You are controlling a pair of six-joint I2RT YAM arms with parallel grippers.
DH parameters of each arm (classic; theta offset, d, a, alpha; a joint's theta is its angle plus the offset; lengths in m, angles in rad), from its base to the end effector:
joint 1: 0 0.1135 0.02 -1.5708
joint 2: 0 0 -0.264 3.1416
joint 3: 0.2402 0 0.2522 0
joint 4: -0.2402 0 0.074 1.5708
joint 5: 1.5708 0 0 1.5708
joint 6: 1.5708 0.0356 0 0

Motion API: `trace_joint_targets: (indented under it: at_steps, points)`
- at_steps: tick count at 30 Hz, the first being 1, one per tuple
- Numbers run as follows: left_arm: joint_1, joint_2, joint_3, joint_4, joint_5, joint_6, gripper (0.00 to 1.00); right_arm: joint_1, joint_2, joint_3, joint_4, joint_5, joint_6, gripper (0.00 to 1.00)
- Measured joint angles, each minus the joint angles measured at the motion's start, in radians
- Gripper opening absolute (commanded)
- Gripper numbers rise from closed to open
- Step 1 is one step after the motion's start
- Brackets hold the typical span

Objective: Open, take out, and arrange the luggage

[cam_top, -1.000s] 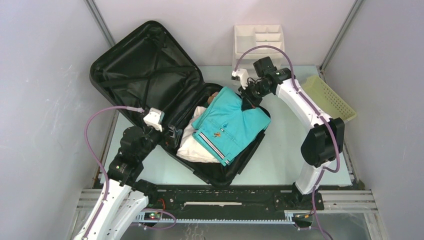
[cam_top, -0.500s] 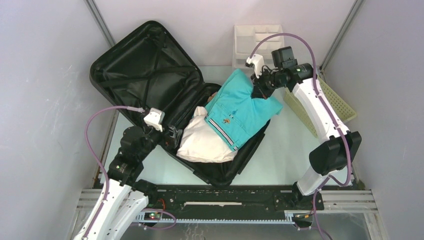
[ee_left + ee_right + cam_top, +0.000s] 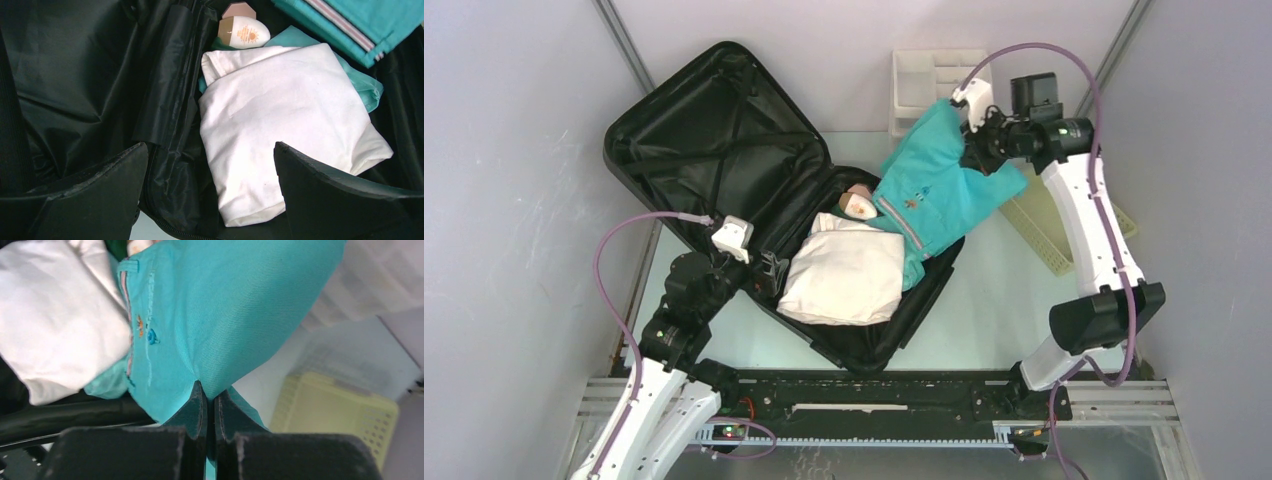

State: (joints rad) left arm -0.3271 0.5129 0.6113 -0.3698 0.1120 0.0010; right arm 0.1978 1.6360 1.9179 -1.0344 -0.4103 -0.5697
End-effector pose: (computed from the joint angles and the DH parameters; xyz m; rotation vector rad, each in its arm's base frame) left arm 0.1249 -0.0466 0.2975 0.3802 1.8139 -0.3308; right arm 0.3244 0.0795 0.4298 -1.0325 2.0141 0.2802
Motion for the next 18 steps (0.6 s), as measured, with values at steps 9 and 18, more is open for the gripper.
trace_joint_targets:
  at_steps: [9,18]
  points:
    - [0.0,0.0,0.0,0.0,0.004,0.0,1.0,-0.175,-0.045,0.11,-0.026,0.061,-0.077,0.0]
    - [0.0,0.005,0.0,0.0,0.005,0.0,1.0,-0.343,-0.008,0.212,-0.076,0.069,-0.158,0.0]
